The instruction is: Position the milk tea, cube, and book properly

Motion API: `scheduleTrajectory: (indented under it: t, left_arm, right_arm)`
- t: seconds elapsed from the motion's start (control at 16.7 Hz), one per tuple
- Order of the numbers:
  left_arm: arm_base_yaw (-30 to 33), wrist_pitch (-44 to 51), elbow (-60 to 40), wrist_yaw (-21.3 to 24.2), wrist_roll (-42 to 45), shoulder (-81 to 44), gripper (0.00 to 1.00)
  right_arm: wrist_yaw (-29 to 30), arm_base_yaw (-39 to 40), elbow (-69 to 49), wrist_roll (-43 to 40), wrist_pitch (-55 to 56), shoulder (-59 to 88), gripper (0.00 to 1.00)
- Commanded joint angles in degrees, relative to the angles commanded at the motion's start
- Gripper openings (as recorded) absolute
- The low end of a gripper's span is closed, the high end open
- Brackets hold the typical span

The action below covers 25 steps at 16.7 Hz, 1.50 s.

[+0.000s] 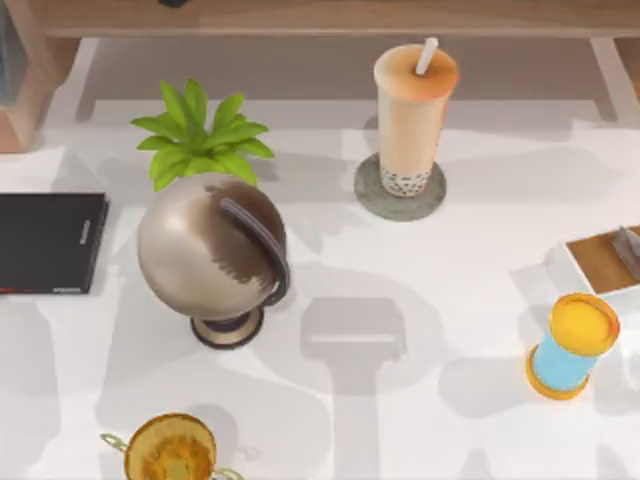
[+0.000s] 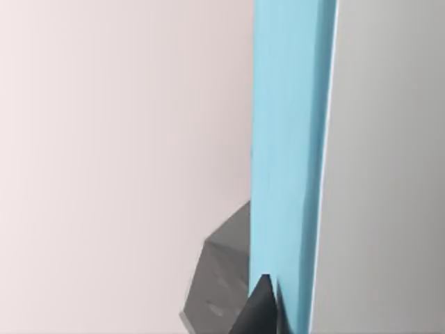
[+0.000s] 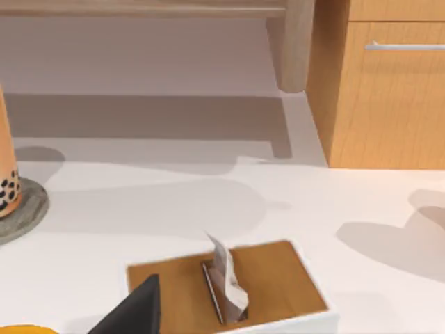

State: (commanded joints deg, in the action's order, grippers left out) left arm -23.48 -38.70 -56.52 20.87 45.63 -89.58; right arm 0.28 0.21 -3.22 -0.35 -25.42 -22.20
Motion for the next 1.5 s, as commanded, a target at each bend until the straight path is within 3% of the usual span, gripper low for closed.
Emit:
scheduleTrajectory:
  t: [0.36,0.6,0.84,1.5]
  left_arm:
    - [1.3,-4.3,22.1,-4.9,34.0,3.6,0.0]
    - [7.2,-6.1,32.6,-9.1,47.3,-2.2,0.0]
    - [11.8,-7.2,36.5,-11.4,52.0,-6.7,0.0]
    - [12.1,-7.8,35.7,-11.7,52.0,-8.2,0.0]
  right_arm:
    - [0.0,0.0,0.0,0.0,0.0,0.0,1.0]
    - [0.0,0.0,0.0,0.0,0.0,0.0,1.0]
    - [0.0,0.0,0.0,0.0,0.0,0.0,1.0]
    - [0.0,0.0,0.0,0.0,0.0,0.0,1.0]
